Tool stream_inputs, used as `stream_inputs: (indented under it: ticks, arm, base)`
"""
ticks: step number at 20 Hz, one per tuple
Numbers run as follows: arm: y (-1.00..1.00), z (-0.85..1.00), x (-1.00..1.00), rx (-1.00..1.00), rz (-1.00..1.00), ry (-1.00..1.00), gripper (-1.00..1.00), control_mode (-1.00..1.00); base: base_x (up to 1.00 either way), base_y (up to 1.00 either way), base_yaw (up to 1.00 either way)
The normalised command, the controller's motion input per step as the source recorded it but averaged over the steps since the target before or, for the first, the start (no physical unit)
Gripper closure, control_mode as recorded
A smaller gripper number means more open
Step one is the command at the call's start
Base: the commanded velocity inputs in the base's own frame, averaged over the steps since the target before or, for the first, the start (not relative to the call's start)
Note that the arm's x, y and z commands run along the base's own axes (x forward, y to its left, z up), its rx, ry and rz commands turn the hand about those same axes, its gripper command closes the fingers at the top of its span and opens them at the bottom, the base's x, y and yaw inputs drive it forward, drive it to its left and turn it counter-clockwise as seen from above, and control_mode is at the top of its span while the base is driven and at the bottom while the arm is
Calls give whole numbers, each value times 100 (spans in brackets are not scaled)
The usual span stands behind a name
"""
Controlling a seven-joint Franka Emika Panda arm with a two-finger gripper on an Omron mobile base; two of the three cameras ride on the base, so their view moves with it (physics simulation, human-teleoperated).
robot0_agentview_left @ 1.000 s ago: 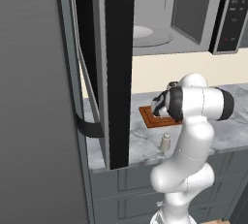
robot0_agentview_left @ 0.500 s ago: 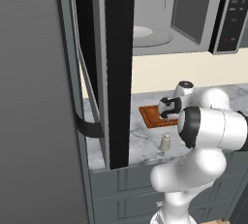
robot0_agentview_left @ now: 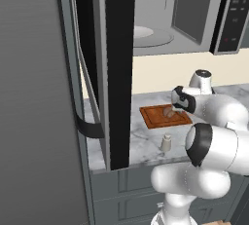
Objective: Retrieve the reheated potato from the microwave, then place the potato, cheese, and condiment on the cutting board.
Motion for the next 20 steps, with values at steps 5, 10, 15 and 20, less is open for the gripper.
stream_inputs:
  ticks: [5,10,15,20]
  arm:
    - [-43,1,-64,4,0,3,-100,-100]
    - [-22,0,-35,2,0,3,-100,-100]
    - [-19,-14,-6,0,0,4,-100,-100]
    - [-20,-37,-1,0,0,1,-100,-100]
  base:
    - [0,0,0]
    - [0,0,0]
    - [0,0,0]
    - [0,0,0]
